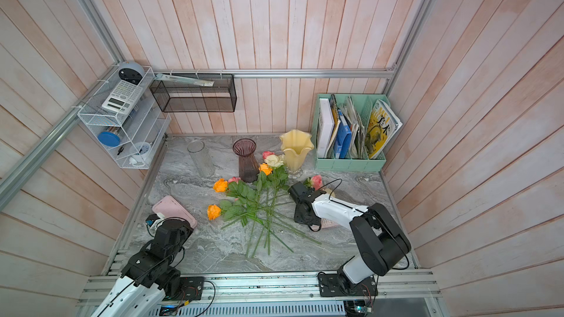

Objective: Arrange the flowers in different vases according to their colors
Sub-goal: Move the distractor to the center of the board.

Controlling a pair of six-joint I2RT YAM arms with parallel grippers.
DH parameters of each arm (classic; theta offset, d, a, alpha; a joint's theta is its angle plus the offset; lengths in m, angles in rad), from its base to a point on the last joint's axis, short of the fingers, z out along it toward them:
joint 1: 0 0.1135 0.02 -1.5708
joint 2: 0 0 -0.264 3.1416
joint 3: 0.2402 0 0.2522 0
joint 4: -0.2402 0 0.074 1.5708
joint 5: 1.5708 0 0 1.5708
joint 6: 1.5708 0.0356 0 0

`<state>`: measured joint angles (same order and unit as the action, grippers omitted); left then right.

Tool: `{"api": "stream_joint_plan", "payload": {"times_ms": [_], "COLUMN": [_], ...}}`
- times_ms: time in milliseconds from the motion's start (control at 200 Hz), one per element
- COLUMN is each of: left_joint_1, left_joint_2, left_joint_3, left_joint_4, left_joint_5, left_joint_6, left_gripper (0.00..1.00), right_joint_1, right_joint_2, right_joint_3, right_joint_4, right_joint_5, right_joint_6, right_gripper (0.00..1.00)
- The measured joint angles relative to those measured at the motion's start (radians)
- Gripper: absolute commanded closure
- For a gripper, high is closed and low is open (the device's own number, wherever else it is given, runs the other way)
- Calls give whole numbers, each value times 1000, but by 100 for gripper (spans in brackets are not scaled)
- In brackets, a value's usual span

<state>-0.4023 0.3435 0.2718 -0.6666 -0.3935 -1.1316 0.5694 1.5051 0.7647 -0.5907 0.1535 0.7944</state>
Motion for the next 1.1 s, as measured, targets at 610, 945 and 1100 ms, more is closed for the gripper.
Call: {"api": "stream_joint_plan", "payload": {"times_ms": [610,945,1100], "left_joint_1": [0,-10,-92], "left_joint_2": [21,-60,60], "left_joint_3": [0,0,64], "left_joint_4": [46,242,362], "left_joint_5": [24,275,396], "left_joint_6": [46,194,295], "left_gripper": [87,35,29], "right_joint_1": [-289,-80,0], "right_joint_2": [-319,-399,-338], "right_joint_3": [-107,-22,53], "right_joint_4": [-209,-28,7], "right_joint_5": [229,-43,-129], "right_joint_6": [69,-182,-225], "right_gripper": [100,53,47]}}
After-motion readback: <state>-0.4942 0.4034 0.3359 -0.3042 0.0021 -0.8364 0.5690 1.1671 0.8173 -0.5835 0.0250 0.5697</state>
